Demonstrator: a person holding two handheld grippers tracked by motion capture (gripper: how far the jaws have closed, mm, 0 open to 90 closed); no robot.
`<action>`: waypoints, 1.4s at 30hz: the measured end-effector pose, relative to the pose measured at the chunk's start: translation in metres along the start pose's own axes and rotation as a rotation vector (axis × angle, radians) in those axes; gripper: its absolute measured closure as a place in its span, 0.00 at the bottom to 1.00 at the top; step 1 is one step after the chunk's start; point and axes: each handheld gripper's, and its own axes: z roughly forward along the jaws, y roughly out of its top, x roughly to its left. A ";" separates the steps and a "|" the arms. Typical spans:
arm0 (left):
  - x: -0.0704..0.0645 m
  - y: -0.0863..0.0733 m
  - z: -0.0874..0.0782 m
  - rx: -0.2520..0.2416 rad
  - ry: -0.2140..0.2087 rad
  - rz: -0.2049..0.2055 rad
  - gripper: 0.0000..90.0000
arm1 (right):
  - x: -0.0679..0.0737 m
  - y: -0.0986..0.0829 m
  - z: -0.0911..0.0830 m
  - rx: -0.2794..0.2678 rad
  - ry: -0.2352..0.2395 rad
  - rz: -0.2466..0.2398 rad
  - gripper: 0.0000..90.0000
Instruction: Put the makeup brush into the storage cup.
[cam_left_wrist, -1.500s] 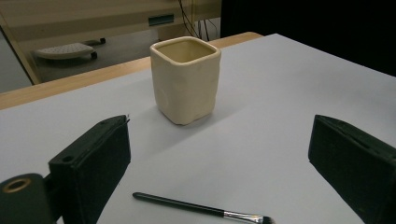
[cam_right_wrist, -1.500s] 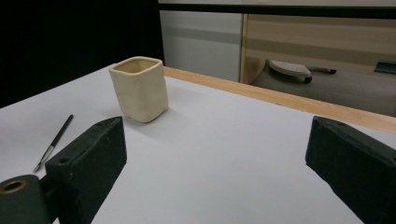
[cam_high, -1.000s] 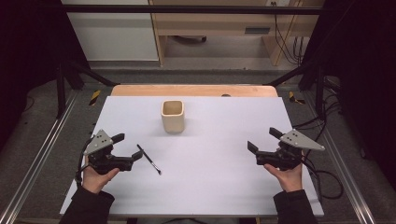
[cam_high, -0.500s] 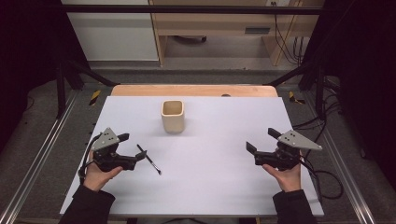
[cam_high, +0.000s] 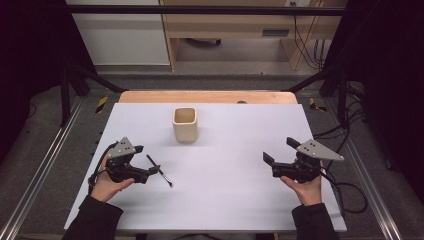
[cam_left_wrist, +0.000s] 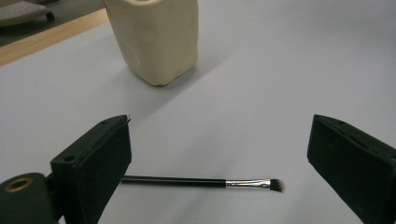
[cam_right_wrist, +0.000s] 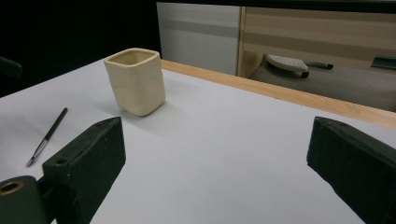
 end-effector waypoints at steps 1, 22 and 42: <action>0.000 -0.001 0.002 0.009 -0.002 -0.001 0.07 | 0.000 0.000 0.000 0.003 0.002 0.001 0.05; 0.008 -0.021 0.037 0.178 -0.035 0.003 0.09 | 0.001 -0.002 0.003 0.012 0.003 -0.007 0.05; 0.008 -0.028 0.057 0.241 -0.060 0.041 0.17 | 0.002 -0.002 0.005 0.023 0.004 -0.003 0.05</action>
